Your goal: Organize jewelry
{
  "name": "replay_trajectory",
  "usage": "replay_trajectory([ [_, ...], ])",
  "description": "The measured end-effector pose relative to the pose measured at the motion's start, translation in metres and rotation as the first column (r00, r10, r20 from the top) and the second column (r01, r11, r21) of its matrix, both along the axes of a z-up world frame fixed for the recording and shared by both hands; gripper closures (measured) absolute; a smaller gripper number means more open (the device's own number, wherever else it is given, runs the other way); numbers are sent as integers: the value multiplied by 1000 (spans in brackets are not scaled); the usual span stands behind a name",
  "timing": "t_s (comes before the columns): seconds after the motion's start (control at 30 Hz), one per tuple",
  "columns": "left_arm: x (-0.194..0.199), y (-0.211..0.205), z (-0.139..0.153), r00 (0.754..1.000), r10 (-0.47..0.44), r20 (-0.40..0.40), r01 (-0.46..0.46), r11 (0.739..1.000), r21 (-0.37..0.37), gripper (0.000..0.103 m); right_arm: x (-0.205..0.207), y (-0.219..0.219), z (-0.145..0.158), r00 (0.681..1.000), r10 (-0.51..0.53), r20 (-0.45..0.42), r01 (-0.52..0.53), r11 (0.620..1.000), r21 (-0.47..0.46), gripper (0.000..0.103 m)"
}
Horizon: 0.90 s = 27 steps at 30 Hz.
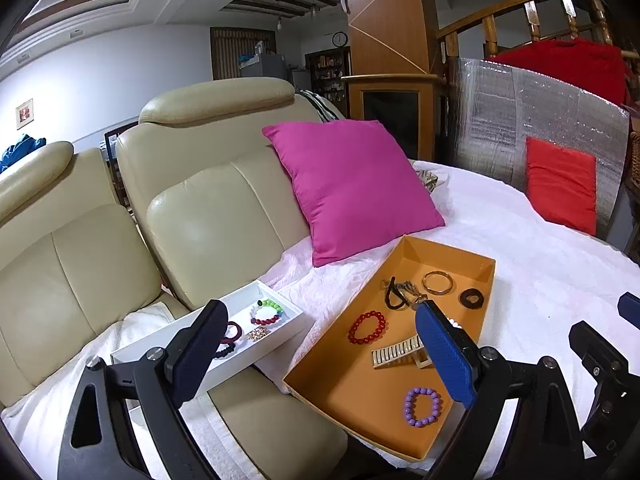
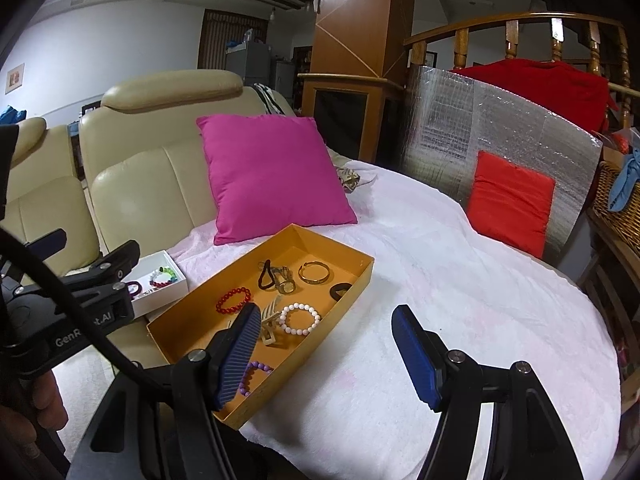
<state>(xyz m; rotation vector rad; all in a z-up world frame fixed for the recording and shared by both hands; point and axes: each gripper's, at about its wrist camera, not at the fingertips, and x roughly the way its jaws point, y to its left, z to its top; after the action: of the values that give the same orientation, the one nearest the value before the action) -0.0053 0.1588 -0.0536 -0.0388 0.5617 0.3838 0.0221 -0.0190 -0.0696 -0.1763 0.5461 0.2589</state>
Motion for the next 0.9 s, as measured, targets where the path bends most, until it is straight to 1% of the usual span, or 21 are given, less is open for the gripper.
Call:
replay_trajectory([
  [0.17,12,3,-6,1000,2,-13,-2,1000,7,8,15,3,-8,1000,-7,-18,6,1000,-10,31],
  [0.43,32,5,-18,999,-4,-42,4,1000,-3,8,44,10,-22,998,-10,-60,8,1000,-30,31],
  [0.9,61,19,-35,998,-14,-65,12,999,-36,8,80,21,-35,996,-15,-86,10,998,-60,31],
])
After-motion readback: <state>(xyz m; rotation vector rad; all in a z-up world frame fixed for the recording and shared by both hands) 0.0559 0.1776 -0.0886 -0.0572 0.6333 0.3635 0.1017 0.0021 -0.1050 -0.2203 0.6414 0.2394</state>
